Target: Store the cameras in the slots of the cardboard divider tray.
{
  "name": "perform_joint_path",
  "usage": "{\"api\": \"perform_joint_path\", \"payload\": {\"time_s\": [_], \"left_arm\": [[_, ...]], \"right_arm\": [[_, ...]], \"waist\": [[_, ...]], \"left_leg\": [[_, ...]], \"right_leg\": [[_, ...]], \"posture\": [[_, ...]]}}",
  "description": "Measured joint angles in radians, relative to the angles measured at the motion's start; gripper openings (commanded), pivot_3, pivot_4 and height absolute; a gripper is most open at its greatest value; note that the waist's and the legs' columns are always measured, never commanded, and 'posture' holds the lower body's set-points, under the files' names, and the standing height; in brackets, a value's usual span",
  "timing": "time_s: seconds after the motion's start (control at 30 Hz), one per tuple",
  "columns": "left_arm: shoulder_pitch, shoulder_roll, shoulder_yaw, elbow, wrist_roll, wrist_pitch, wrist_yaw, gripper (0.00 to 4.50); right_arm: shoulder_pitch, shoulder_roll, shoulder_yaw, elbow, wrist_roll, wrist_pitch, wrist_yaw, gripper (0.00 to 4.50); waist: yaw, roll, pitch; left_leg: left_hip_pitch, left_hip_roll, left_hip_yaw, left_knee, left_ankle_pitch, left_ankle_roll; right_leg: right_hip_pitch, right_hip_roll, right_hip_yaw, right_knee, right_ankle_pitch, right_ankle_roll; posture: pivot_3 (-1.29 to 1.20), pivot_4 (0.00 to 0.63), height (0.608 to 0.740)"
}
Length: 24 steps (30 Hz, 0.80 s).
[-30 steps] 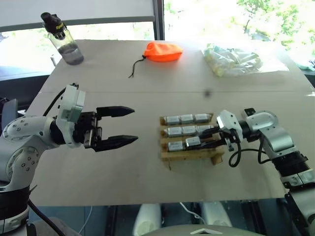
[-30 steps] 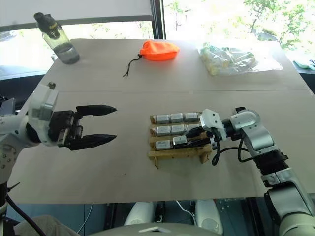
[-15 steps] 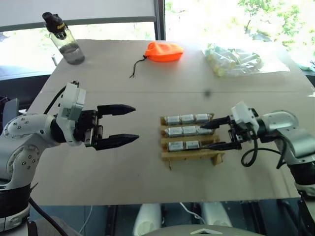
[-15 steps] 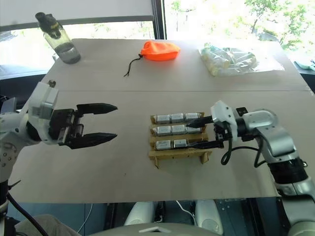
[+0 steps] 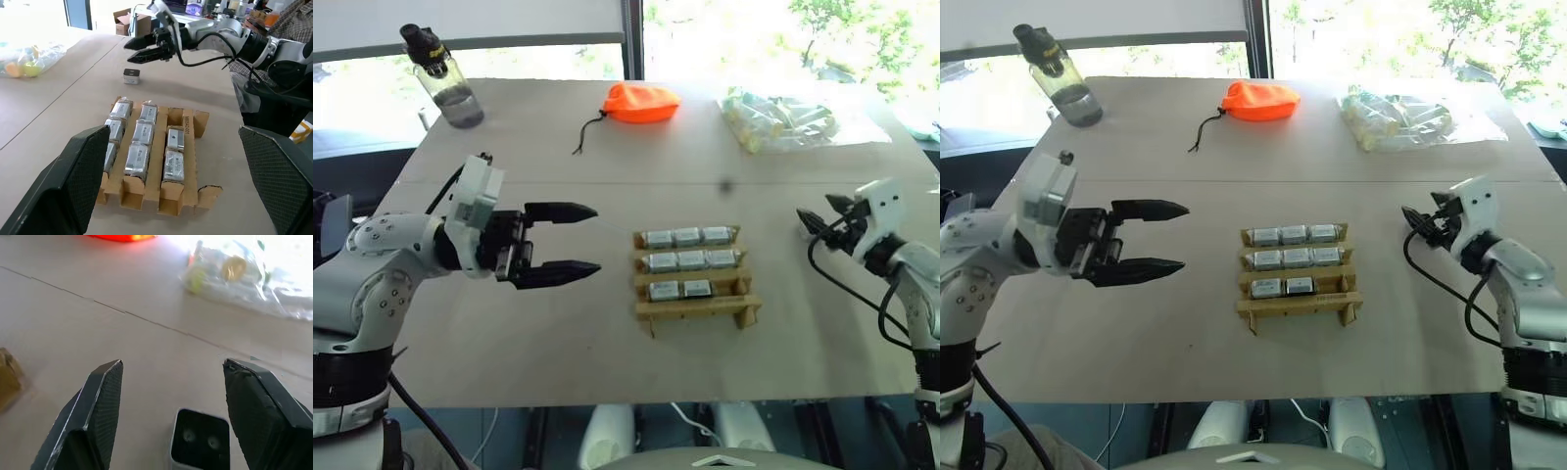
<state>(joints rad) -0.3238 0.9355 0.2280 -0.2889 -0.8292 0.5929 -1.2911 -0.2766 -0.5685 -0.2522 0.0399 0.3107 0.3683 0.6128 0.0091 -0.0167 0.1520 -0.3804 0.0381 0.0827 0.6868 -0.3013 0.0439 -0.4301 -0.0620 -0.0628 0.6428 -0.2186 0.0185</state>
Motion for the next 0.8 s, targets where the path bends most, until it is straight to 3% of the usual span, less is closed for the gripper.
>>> {"api": "perform_joint_path", "payload": {"time_s": [0.37, 0.47, 0.8], "left_arm": [[-0.032, -0.004, -0.004, 0.026, 0.013, -0.009, -0.013, 4.4], [-0.022, -0.005, -0.004, 0.026, 0.017, -0.012, -0.012, 4.4], [-0.022, -0.008, -0.003, 0.026, 0.023, -0.023, -0.012, 4.4]], "right_arm": [[0.0, 0.046, 0.005, 0.175, -0.025, -0.004, -0.077, 3.2], [-0.006, 0.047, 0.005, 0.202, -0.035, -0.024, -0.091, 4.45], [-0.057, 0.062, 0.019, 0.278, -0.045, -0.066, -0.093, 4.45]], "waist": [[-0.005, 0.001, 0.0], [-0.007, 0.001, 0.0], [-0.021, 0.001, 0.0]], "left_leg": [[0.0, 0.0, 0.0, 0.0, 0.0, 0.0], [0.0, 0.0, -0.001, 0.0, 0.0, 0.0], [0.0, 0.0, 0.0, 0.0, 0.0, 0.0]], "right_leg": [[0.0, 0.0, 0.0, 0.0, 0.0, 0.0], [0.0, 0.0, 0.0, 0.0, 0.0, 0.0], [0.0, 0.0, 0.002, 0.0, 0.0, 0.0]], "posture": [[0.0, 0.15, 0.74], [0.0, 0.15, 0.74], [0.0, 0.15, 0.74]]}}
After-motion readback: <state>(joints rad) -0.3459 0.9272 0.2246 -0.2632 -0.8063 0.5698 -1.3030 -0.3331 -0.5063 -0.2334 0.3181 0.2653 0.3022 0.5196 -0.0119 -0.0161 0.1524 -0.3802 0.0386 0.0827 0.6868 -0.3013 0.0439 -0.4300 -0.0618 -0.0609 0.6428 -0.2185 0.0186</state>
